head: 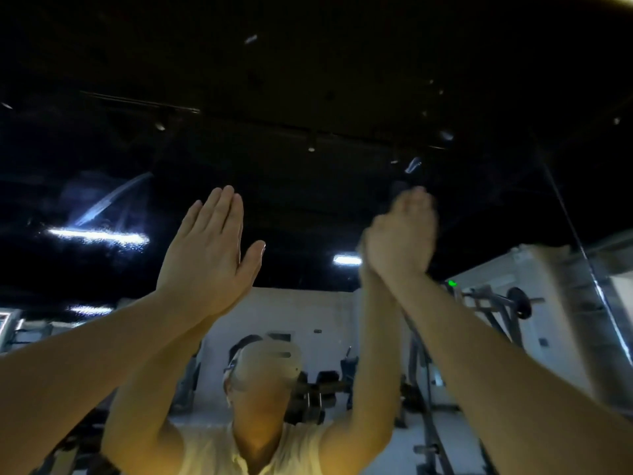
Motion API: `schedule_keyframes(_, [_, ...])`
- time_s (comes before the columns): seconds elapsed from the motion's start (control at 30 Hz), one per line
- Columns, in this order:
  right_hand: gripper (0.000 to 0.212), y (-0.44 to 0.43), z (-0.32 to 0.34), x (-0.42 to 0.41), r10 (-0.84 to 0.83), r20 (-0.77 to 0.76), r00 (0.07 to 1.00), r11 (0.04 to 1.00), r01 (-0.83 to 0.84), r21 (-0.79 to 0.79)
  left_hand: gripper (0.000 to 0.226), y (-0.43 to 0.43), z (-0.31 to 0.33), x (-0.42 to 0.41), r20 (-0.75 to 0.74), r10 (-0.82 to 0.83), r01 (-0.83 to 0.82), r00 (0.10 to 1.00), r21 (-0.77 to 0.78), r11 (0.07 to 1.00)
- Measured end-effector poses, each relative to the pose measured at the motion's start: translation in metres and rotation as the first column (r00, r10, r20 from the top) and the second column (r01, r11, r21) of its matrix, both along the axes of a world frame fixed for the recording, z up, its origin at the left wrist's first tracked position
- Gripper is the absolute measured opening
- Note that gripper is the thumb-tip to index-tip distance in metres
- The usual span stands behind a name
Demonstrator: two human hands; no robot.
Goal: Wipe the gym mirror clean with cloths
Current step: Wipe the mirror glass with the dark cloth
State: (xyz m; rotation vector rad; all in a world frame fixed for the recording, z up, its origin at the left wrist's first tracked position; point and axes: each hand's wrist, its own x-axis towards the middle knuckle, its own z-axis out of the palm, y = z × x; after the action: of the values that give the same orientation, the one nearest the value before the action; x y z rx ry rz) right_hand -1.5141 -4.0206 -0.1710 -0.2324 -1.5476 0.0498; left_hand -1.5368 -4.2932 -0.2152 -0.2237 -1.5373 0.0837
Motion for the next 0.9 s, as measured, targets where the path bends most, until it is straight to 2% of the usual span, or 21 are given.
schedule_keyframes(0.07, [0.069,-0.047,-0.011,-0.001,0.068,0.032,0.997,0.963,-0.074,0.259,0.083,0.000,0.001,0.002,-0.004,0.014,-0.014,1.000,-0.001,1.000])
schedule_keyframes(0.13, [0.071,-0.071,-0.022,0.003,0.132,0.127,0.983,0.822,-0.180,0.541,0.082,0.001,0.000,0.004,0.003,0.022,-0.022,1.000,0.000,1.000])
schedule_keyframes(0.2, [0.069,-0.055,-0.018,0.008,0.097,0.218,0.971,0.701,-0.222,0.678,0.081,0.005,0.001,0.006,0.023,0.005,-0.005,1.000,0.017,1.000])
schedule_keyframes(0.23, [0.068,-0.038,-0.015,0.013,0.093,0.224,0.970,0.704,-0.224,0.674,0.081,0.009,0.001,0.006,0.032,-0.009,0.008,0.999,0.037,0.999])
schedule_keyframes(0.33, [0.064,0.035,-0.002,0.005,0.082,0.152,0.985,0.876,-0.144,0.460,0.081,0.024,-0.001,0.003,0.039,-0.021,0.017,0.999,0.114,0.993])
schedule_keyframes(0.43, [0.074,0.108,0.000,-0.006,-0.024,0.050,0.998,0.982,0.014,0.189,0.085,0.028,-0.002,-0.002,0.021,0.010,-0.013,1.000,0.133,0.991])
schedule_keyframes(0.5, [0.069,0.130,0.001,-0.006,0.042,0.040,0.998,0.995,-0.038,-0.092,0.088,0.028,-0.003,-0.002,0.017,0.027,-0.029,0.999,0.133,0.991])
schedule_keyframes(0.53, [0.067,0.129,0.003,-0.004,0.084,0.029,0.996,0.980,-0.077,-0.182,0.089,0.028,-0.003,-0.001,0.017,0.033,-0.036,0.999,0.136,0.990])
schedule_keyframes(0.6, [0.067,0.108,0.004,-0.003,0.128,0.009,0.992,0.968,-0.123,-0.218,0.090,0.030,-0.003,0.003,0.033,0.041,-0.045,0.999,0.136,0.990])
schedule_keyframes(0.7, [0.069,0.049,-0.008,-0.003,0.131,0.026,0.991,0.990,-0.132,0.046,0.090,0.030,-0.003,0.010,0.066,0.059,-0.067,0.996,0.125,0.990])
schedule_keyframes(0.77, [0.070,0.004,-0.029,0.000,0.153,0.061,0.986,0.961,-0.163,0.223,0.087,0.026,-0.001,0.018,0.127,0.050,-0.065,0.991,0.110,0.992])
schedule_keyframes(0.83, [0.072,-0.038,-0.057,0.004,0.175,0.099,0.980,0.900,-0.199,0.387,0.082,0.016,0.007,0.028,0.224,0.033,-0.054,0.974,0.086,0.995])
schedule_keyframes(0.9, [0.072,-0.067,-0.094,0.003,0.160,0.194,0.968,0.756,-0.247,0.606,0.079,0.007,0.011,0.042,0.328,0.071,-0.090,0.942,0.044,0.995])
